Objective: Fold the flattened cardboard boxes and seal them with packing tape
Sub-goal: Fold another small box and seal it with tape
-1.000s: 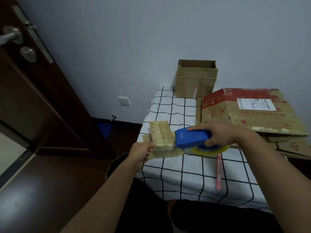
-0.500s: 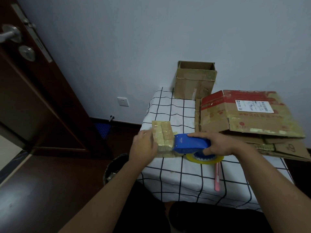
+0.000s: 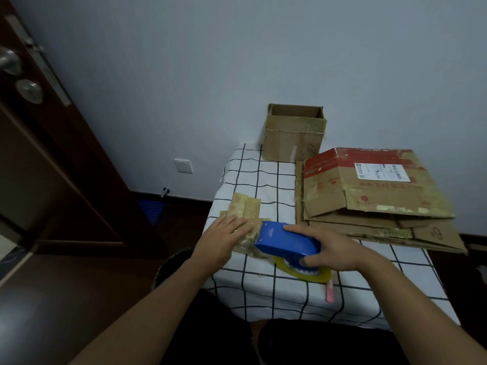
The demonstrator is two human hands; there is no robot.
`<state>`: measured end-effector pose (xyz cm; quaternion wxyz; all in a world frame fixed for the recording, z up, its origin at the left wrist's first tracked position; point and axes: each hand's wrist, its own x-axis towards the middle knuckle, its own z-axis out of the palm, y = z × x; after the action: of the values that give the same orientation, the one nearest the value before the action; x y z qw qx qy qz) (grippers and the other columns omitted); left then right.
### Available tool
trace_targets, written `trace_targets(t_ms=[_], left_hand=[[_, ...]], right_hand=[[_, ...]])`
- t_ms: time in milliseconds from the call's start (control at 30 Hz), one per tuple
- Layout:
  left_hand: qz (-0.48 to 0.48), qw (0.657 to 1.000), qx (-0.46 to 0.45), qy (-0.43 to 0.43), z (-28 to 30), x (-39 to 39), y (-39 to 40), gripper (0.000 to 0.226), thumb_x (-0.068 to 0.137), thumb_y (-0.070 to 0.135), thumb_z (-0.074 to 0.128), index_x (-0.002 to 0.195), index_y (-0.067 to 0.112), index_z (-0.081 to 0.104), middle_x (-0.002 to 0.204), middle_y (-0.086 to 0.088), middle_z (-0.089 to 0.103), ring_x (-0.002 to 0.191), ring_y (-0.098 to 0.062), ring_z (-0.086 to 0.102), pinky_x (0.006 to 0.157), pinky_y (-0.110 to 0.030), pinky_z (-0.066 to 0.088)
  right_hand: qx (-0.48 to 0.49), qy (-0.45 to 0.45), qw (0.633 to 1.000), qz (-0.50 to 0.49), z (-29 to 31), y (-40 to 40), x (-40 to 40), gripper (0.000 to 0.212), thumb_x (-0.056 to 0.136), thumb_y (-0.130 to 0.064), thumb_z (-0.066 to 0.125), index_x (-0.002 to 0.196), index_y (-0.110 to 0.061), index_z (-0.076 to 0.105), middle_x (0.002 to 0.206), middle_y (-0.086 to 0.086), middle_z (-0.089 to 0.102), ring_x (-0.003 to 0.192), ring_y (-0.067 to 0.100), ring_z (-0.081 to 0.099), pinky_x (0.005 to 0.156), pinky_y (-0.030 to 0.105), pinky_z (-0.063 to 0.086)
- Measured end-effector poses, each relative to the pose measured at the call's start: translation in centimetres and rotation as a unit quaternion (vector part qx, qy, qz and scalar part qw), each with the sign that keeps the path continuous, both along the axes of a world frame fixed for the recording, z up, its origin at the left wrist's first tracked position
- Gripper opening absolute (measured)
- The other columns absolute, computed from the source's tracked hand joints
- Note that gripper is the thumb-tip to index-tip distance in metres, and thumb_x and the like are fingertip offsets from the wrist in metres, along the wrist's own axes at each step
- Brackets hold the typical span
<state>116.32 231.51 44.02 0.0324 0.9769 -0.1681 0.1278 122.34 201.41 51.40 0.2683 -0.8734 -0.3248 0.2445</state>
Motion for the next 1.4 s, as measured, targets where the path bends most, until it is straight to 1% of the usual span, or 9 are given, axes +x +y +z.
trace_targets(t_ms=[67,233,367,567,700,900,1033,1167,1400], left_hand=[[0.010,1.000,0.011,-0.015,-0.2,-0.4,-0.2,0.087,0.056,-0.010,0.075,0.134,0.023,0.054,0.143,-0.006,0.053,0.131,-0.029,0.051,0.111,-0.045,0.030],[0.029,0.999,-0.028,-0.003,-0.9,-1.4,-2.1,0.078,0.059,-0.001,0.078,0.133,0.008,0.055,0.135,-0.013,0.059,0.122,-0.030,0.059,0.095,-0.048,0.054],[0.036,0.997,-0.062,0.017,-1.3,-1.5,-2.2,0.069,0.077,0.020,0.062,0.143,0.016,0.040,0.141,-0.014,0.054,0.130,-0.033,0.052,0.103,-0.049,0.047],[0.028,0.996,-0.084,0.020,-1.7,-1.5,-1.7,0.063,0.081,0.016,0.059,0.143,0.016,0.047,0.144,-0.011,0.052,0.133,-0.031,0.049,0.106,-0.051,0.044],[0.032,0.994,-0.099,0.027,-1.3,-1.3,-1.6,0.064,0.082,0.009,0.064,0.144,0.018,0.048,0.147,-0.009,0.049,0.137,-0.028,0.044,0.108,-0.049,0.042],[0.038,0.993,-0.104,0.029,-1.6,-1.2,-1.6,0.057,0.093,0.013,0.057,0.148,0.023,0.042,0.154,-0.003,0.040,0.144,-0.022,0.034,0.115,-0.039,0.028],[0.038,0.993,-0.112,0.013,-1.9,-0.9,-1.7,0.048,0.095,0.019,0.058,0.142,0.020,0.050,0.147,-0.007,0.050,0.137,-0.026,0.044,0.112,-0.043,0.034],[0.046,0.993,-0.112,0.008,-1.8,-0.8,-1.7,0.043,0.096,0.022,0.053,0.138,0.019,0.056,0.142,-0.008,0.055,0.132,-0.028,0.050,0.108,-0.041,0.037],[0.042,0.993,-0.107,0.028,-1.5,-0.8,-1.6,0.049,0.095,0.012,0.060,0.142,0.020,0.051,0.146,-0.009,0.050,0.136,-0.029,0.046,0.106,-0.046,0.044]], right_hand=[[-0.003,-0.021,1.000,0.001,-0.6,0.3,-0.7,0.076,0.082,-0.039,0.072,0.128,-0.074,0.023,0.122,-0.011,0.045,0.102,0.006,0.049,0.080,0.020,0.041],[-0.009,-0.039,0.999,-0.005,-1.1,0.6,-0.7,0.072,0.075,-0.056,0.065,0.124,-0.081,0.019,0.125,-0.008,0.045,0.104,0.010,0.050,0.085,0.025,0.045],[-0.010,-0.046,0.999,-0.007,-1.3,1.3,-0.4,0.076,0.069,-0.072,0.067,0.128,-0.079,0.019,0.124,-0.006,0.048,0.106,0.012,0.051,0.086,0.026,0.044],[-0.009,-0.022,1.000,-0.006,0.0,0.4,-0.2,0.073,0.082,-0.041,0.070,0.132,-0.073,0.027,0.125,-0.010,0.050,0.101,0.006,0.053,0.083,0.024,0.046],[-0.076,-0.059,0.995,0.039,2.4,0.6,0.0,0.074,0.085,-0.043,0.068,0.146,-0.056,0.028,0.118,-0.005,0.051,0.094,0.008,0.051,0.080,0.026,0.043],[-0.114,-0.050,0.991,0.046,3.8,0.9,0.1,0.075,0.083,-0.044,0.071,0.146,-0.054,0.030,0.110,-0.008,0.052,0.086,0.003,0.050,0.071,0.018,0.037],[-0.150,-0.006,0.988,0.047,4.8,2.3,0.4,0.072,0.084,-0.042,0.072,0.145,-0.052,0.034,0.119,-0.006,0.050,0.092,0.008,0.052,0.075,0.021,0.040],[-0.183,0.011,0.981,0.063,5.3,5.4,1.5,0.070,0.080,-0.041,0.074,0.143,-0.045,0.043,0.135,-0.003,0.048,0.108,0.018,0.052,0.092,0.030,0.044],[-0.258,0.009,0.963,0.078,6.9,8.2,2.5,0.056,0.080,-0.038,0.073,0.134,-0.032,0.059,0.130,-0.006,0.052,0.110,0.016,0.050,0.095,0.031,0.044]])
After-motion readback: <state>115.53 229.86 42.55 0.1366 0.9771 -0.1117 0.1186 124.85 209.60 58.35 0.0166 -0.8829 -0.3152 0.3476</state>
